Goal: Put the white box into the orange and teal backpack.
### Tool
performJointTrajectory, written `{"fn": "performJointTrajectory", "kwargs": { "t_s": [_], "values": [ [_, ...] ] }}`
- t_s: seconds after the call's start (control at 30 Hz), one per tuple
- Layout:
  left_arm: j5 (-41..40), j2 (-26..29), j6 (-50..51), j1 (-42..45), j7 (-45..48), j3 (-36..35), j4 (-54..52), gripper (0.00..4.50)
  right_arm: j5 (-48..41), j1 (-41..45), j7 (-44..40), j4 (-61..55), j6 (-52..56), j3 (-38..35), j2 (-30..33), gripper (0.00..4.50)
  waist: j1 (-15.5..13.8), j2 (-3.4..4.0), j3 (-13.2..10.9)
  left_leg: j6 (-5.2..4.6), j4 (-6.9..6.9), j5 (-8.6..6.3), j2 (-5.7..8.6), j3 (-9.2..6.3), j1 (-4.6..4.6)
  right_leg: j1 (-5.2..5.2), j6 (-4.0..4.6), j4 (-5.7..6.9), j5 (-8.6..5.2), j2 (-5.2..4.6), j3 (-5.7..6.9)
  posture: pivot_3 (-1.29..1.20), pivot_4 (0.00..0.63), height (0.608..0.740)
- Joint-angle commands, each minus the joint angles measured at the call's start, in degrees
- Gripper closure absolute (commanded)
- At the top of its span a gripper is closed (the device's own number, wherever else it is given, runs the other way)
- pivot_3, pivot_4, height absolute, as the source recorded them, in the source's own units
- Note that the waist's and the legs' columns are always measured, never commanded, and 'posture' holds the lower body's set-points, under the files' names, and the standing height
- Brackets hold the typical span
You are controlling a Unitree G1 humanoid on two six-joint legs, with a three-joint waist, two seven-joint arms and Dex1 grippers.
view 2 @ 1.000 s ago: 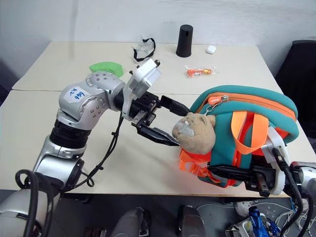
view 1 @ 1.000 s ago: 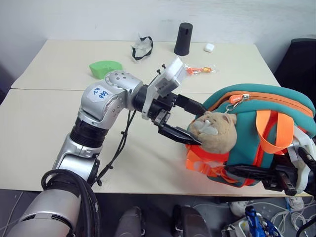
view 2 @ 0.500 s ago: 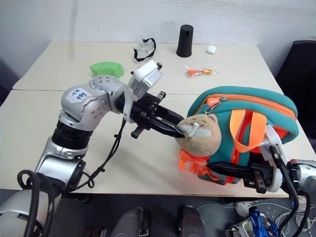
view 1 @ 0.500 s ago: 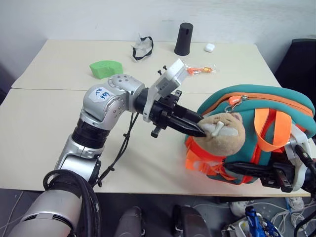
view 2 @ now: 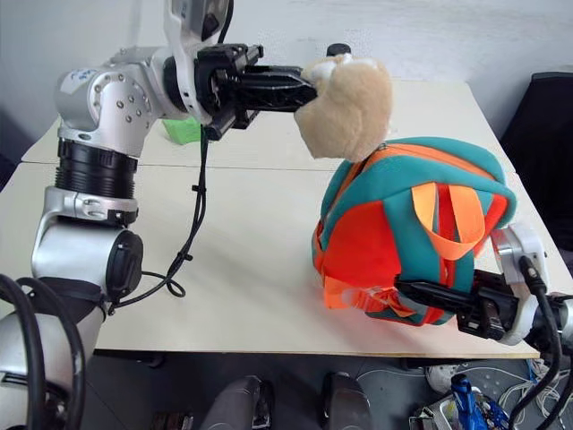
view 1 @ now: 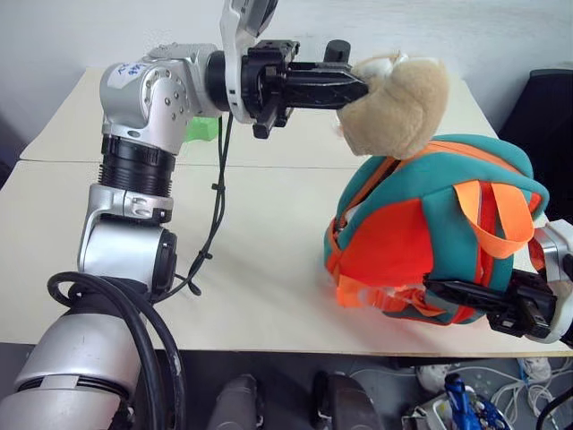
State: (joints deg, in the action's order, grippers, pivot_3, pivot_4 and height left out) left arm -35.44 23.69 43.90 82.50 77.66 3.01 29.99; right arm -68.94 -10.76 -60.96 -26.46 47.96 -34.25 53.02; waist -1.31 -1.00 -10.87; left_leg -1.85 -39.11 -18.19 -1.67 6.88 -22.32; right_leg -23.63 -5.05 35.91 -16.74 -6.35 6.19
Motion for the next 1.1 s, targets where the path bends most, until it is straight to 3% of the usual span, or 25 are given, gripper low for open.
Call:
{"fn": "performJointTrajectory", "kwargs": {
  "t_s": [0.03,0.17,0.33,0.5,0.73,0.87,1.1],
  "values": [
    [0.5,3.6,-2.2,-0.6,2.3,-2.3,-3.3,4.39,0.9,-1.3,0.9,1.1,-0.7,-1.3,-1.5,4.50,0.1,0.00,0.0,0.01,0.01,0.00,-0.01,0.00,0.00,0.00,0.00,0.00,0.00,0.01,-0.02,0.00,0.150,0.740],
    [1.5,8.1,-0.3,-9.5,6.4,1.9,-12.2,4.39,1.4,-0.4,2.8,2.5,-1.0,-1.1,-2.5,4.50,0.2,0.03,0.0,0.05,0.03,0.01,-0.04,0.04,0.07,0.00,0.01,0.04,0.00,0.03,-0.09,0.00,0.150,0.740],
    [1.2,17.5,1.6,-24.5,9.2,4.8,-27.9,4.39,4.1,1.9,6.5,4.5,-2.2,0.3,-3.8,4.50,0.6,0.03,0.0,0.07,0.02,0.01,-0.08,0.03,0.08,0.01,0.04,0.05,-0.02,-0.02,-0.24,0.00,0.150,0.740],
    [2.7,21.8,0.7,-30.3,7.4,4.4,-31.4,4.39,5.3,5.0,9.0,7.0,-2.8,0.6,-4.9,4.50,-0.1,0.03,0.0,0.02,-0.03,0.02,0.00,-0.05,0.06,0.06,0.04,0.04,-0.02,-0.11,-0.18,0.00,0.150,0.740],
    [11.0,27.7,-8.3,-37.2,7.3,8.5,-32.2,4.39,2.1,8.0,8.5,9.3,-1.2,-0.5,-4.9,4.50,0.1,0.04,0.0,0.02,-0.02,0.01,-0.04,-0.02,0.07,0.05,0.04,0.03,-0.02,-0.11,-0.19,0.00,0.150,0.740],
    [14.8,26.7,-11.6,-40.9,4.2,10.8,-31.7,4.39,1.3,8.2,7.0,9.1,-0.7,-0.5,-4.2,4.50,0.1,0.08,0.0,0.02,0.03,0.00,-0.07,0.01,0.12,0.06,0.05,0.04,-0.03,-0.14,-0.21,0.00,0.150,0.740],
    [22.4,18.6,-17.5,-44.6,-4.6,16.9,-29.9,4.39,-0.8,8.4,5.7,8.1,0.8,-0.7,-3.7,4.50,-0.2,0.08,0.0,-0.05,0.02,-0.04,-0.04,0.00,0.10,0.08,0.04,0.02,-0.02,-0.21,-0.20,0.00,0.150,0.740]
  ]
}}
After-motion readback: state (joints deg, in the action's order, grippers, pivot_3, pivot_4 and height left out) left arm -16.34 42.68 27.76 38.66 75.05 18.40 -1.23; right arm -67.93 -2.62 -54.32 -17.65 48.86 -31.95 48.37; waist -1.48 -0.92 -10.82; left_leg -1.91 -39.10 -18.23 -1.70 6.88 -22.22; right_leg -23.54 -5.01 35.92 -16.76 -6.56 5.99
